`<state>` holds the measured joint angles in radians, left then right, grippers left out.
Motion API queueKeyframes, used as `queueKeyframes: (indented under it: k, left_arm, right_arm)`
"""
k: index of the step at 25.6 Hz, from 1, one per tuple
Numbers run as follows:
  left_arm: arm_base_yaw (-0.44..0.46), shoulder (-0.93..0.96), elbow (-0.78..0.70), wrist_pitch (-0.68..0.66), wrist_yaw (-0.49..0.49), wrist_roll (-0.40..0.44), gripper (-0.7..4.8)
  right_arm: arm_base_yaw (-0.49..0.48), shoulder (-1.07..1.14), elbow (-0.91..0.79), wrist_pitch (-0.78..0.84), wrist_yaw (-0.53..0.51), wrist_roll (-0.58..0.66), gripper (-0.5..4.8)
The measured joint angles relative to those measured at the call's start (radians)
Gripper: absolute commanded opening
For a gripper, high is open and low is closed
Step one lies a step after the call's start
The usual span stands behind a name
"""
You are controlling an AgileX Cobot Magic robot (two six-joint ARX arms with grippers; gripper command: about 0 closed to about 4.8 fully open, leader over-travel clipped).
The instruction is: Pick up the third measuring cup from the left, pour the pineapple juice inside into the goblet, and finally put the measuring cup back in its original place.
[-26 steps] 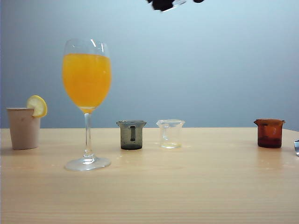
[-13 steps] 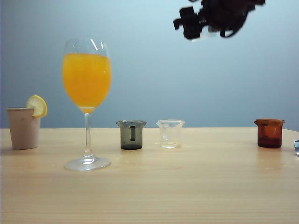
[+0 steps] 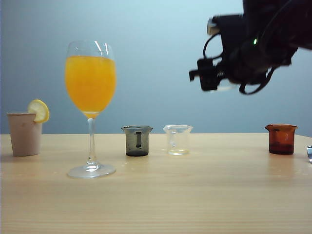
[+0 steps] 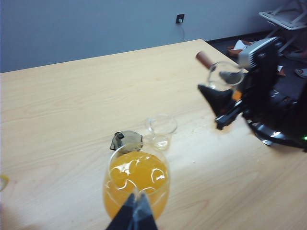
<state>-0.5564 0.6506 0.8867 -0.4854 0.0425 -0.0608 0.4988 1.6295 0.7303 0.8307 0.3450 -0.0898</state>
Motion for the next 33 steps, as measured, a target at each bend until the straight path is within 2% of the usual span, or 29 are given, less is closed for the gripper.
queueKeyframes:
  k: [9,14,23,33]
  left_arm:
    - [0.000,0.000,0.000,0.000,0.001,0.000,-0.05]
    - [0.000,0.000,0.000,0.000,0.001,0.000,-0.05]
    - [0.000,0.000,0.000,0.000,0.001,0.000,-0.05]
    - [0.000,0.001,0.000,0.000,0.001,0.000,-0.05]
  right_arm:
    - [-0.007,0.190,0.000,0.145,0.039,0.033,1.07]
    - [-0.038,0.250,0.000,0.162,0.036,0.062,1.08]
    - [-0.108,0.318,0.005,0.218,-0.055,0.067,1.07]
    - [-0.108,0.357,0.097,0.203,-0.114,0.067,1.07]
